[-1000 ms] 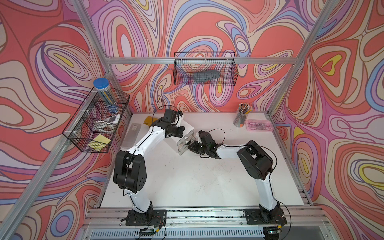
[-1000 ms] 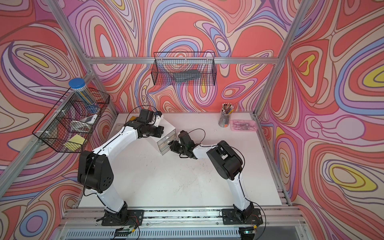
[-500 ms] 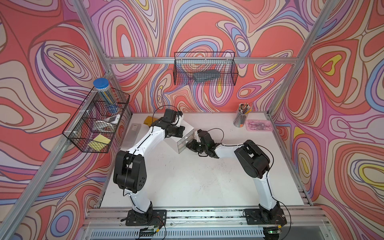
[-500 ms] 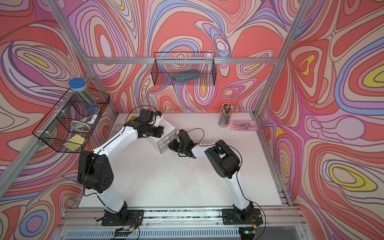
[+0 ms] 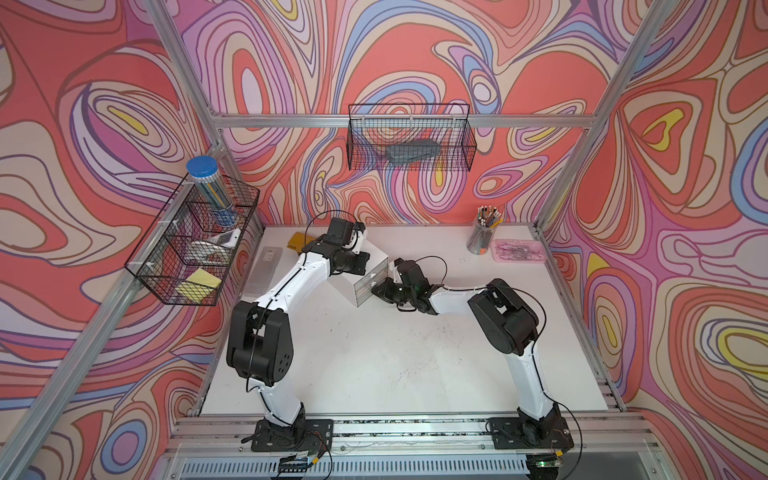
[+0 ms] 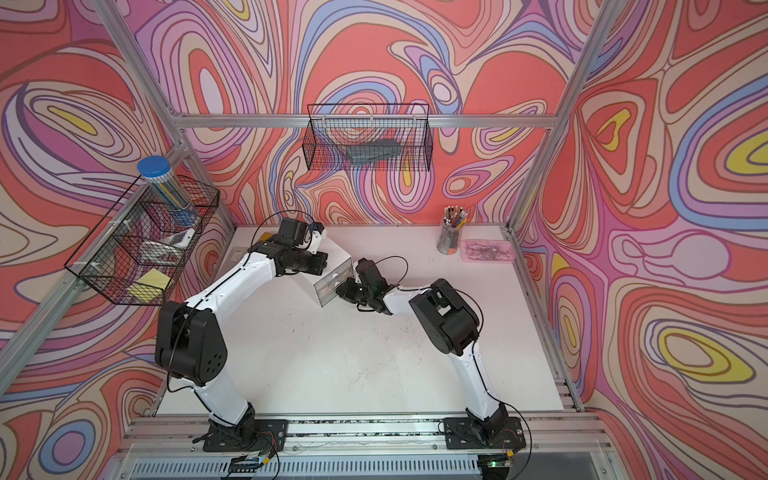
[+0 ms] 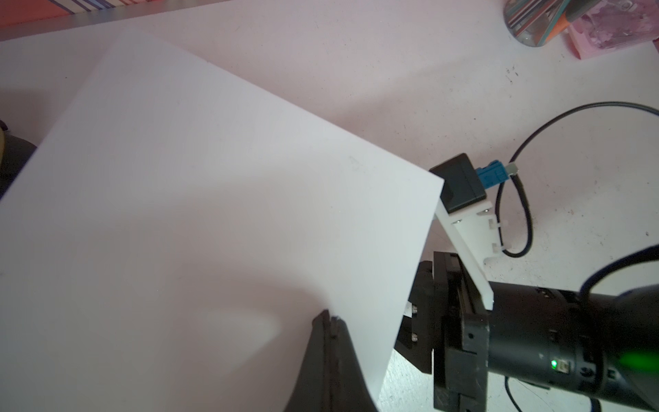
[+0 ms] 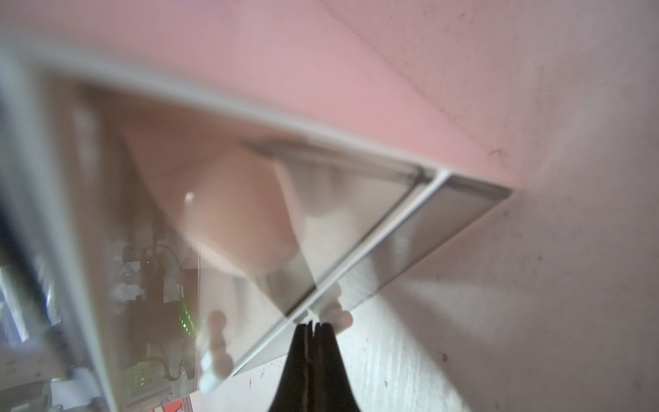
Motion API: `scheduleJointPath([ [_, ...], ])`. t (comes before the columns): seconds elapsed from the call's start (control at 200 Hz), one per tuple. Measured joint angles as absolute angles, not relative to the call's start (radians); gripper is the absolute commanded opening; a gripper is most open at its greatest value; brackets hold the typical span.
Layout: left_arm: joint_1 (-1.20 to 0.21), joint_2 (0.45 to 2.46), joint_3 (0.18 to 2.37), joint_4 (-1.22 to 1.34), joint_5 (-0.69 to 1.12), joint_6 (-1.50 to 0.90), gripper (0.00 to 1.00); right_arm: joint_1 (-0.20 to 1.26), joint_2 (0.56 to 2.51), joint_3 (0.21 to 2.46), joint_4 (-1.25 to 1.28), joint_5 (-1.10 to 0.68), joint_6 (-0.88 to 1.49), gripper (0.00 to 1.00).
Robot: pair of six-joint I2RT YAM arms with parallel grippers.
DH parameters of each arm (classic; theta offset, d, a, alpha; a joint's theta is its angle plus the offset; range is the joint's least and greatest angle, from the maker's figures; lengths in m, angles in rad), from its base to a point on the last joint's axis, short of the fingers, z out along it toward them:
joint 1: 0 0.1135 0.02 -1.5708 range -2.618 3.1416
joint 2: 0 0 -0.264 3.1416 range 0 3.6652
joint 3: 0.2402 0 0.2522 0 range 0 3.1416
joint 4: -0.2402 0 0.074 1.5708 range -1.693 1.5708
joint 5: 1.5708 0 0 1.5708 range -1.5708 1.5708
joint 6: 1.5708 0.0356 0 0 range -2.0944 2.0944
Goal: Put the bluetooth earphones in the drawer according to color
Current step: Close the drawer in the storage box.
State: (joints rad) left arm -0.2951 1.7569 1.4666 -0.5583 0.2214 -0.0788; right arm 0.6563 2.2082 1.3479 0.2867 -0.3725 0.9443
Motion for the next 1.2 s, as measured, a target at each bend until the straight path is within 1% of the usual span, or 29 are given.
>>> scheduleJointPath([
  [0.371,-0.295,1.757,1.467,-0.558,0.217,-0.079,0.0,0.651,2.214,1.356,0.281,-0.392,0.944,0.0],
  [0.516,-0.295,1.757,1.467,-0.558,0.217,-0.079,0.0,0.649,2.192,1.327,0.274,-0.381,0.907,0.0],
  [0.611,-0.295,1.757,1.467,-0.558,0.217,-0.079,0.0,0.648,2.126,1.278,0.227,-0.353,0.86,0.0],
  [0.776,-0.295,1.757,1.467,-0.558,0.216,-0.079,0.0,0.645,1.949,1.229,0.111,-0.273,0.756,0.0],
  [0.966,-0.295,1.757,1.467,-0.558,0.213,-0.079,0.0,0.64,1.738,1.195,-0.02,-0.118,0.649,0.0],
  [1.077,-0.296,1.757,1.467,-0.558,0.209,-0.079,0.0,0.638,1.652,1.174,-0.109,-0.022,0.587,0.0],
  [1.082,-0.296,1.757,1.467,-0.558,0.209,-0.079,0.0,0.637,1.65,1.174,-0.112,-0.019,0.583,0.0],
  [1.102,-0.296,1.757,1.467,-0.558,0.209,-0.079,0.0,0.636,1.64,1.172,-0.128,-0.003,0.572,0.08],
  [1.152,-0.296,1.757,1.467,-0.558,0.208,-0.079,0.0,0.628,1.618,1.168,-0.171,0.039,0.545,0.41],
  [1.197,-0.296,1.757,1.467,-0.558,0.207,-0.079,0.0,0.619,1.602,1.164,-0.203,0.067,0.515,0.62],
])
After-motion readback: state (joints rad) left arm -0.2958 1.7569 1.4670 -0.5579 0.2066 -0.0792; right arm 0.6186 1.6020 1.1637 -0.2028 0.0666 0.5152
